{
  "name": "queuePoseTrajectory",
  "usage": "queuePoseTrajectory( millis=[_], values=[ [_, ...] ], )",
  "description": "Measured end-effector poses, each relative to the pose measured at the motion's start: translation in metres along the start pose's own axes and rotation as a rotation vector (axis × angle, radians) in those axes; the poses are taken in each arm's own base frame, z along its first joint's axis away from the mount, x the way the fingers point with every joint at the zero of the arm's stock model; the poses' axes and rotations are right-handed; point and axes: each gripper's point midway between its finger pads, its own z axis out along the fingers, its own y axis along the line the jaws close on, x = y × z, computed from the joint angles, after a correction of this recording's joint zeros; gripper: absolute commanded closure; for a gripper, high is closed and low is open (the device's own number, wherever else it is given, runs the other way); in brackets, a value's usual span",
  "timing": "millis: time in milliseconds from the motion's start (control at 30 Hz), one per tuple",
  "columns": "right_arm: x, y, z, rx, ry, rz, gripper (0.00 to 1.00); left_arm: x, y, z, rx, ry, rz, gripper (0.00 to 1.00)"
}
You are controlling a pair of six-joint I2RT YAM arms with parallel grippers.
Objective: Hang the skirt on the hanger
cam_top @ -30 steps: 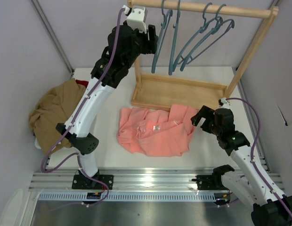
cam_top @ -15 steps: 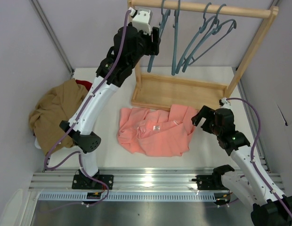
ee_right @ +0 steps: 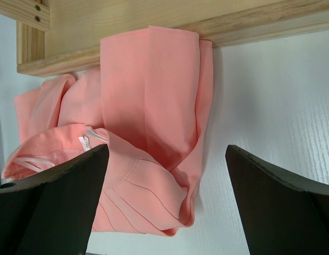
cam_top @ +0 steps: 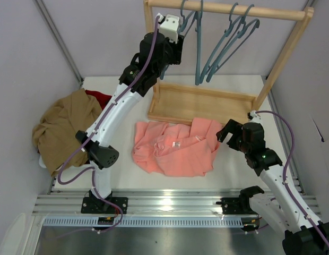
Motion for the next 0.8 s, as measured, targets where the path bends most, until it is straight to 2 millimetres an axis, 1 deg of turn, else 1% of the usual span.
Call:
queuePoseTrajectory(
  millis=[33, 167, 200, 300, 433, 567, 667, 700, 800],
  values=[
    [0.000, 0.000, 0.000, 0.000, 0.000, 0.000, 0.00, -0.001, 0.000, 0.001, 0.000, -0.004, 0.003, 0.49],
    [0.000, 0.000, 0.000, 0.001, -0.001, 0.001, 0.01, -0.005, -0.001, 0.003, 0.004, -0.026, 0.015, 0.55],
    [0.000, 0.000, 0.000, 0.002, -0.001, 0.000, 0.01, -0.007, -0.001, 0.003, 0.005, -0.030, 0.017, 0.59],
    [-0.001, -0.001, 0.000, 0.004, -0.004, 0.001, 0.01, -0.008, 0.000, 0.003, 0.011, -0.036, 0.023, 0.63],
    [-0.002, -0.002, 0.000, 0.008, -0.006, 0.004, 0.01, -0.003, -0.001, 0.008, 0.029, -0.035, 0.023, 0.62],
    [-0.002, -0.002, 0.000, 0.008, -0.006, 0.004, 0.01, 0.017, 0.002, 0.016, 0.056, 0.008, 0.034, 0.61],
    [-0.002, -0.002, 0.000, 0.008, -0.006, 0.004, 0.01, 0.031, 0.005, 0.020, 0.064, 0.041, 0.038, 0.69],
    [-0.002, -0.002, 0.000, 0.008, -0.006, 0.005, 0.01, 0.033, 0.006, 0.021, 0.065, 0.047, 0.040, 0.74],
    [-0.002, -0.002, 0.000, 0.007, -0.006, 0.005, 0.01, 0.034, 0.008, 0.022, 0.065, 0.049, 0.045, 0.83]
  ],
)
